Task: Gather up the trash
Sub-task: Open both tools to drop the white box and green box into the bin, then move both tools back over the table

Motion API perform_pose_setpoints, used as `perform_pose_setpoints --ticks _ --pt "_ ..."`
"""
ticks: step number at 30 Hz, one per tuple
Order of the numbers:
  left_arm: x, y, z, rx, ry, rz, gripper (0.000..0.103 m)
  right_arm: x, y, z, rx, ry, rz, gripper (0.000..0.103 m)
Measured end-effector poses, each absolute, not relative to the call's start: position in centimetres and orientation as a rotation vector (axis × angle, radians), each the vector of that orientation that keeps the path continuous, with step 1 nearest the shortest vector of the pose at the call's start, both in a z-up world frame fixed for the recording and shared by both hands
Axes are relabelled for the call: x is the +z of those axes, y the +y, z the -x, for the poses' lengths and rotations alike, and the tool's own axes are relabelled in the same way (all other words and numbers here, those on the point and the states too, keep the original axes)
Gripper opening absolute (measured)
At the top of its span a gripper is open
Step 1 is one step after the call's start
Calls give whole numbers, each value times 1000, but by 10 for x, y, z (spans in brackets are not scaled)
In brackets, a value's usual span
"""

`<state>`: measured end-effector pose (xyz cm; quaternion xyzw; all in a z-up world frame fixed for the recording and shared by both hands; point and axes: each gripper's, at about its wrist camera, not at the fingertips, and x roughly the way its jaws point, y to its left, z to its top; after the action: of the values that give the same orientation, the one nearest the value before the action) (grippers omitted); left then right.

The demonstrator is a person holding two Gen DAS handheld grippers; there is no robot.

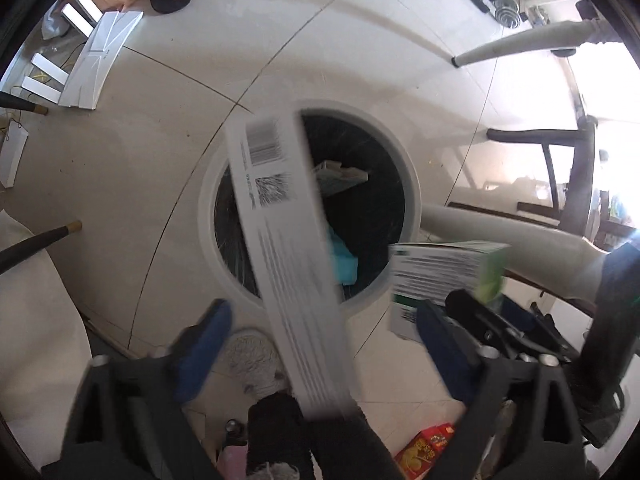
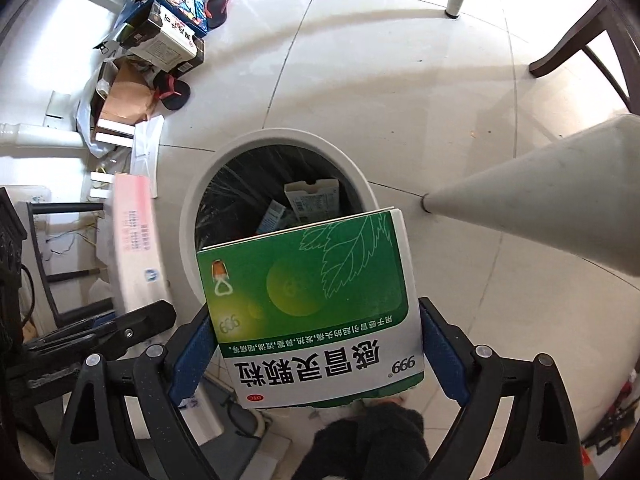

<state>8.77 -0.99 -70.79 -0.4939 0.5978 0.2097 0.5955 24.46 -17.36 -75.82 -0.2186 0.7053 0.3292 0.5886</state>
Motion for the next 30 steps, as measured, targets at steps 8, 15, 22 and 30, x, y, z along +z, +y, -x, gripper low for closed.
perform_pose_setpoints --ticks 8,15,22,30 --pt "-690 -18 -87 634 1437 961 96 -760 -182 -241 748 1643 499 103" --pt "-662 -33 -68 777 1453 814 96 -739 -192 -225 712 1569 620 103" --pt "-615 -48 -49 823 1452 815 96 -691 -207 -211 709 1514 646 103" --pt "-534 -73 -37 817 1417 777 96 -602 -223 -194 729 1454 643 103"
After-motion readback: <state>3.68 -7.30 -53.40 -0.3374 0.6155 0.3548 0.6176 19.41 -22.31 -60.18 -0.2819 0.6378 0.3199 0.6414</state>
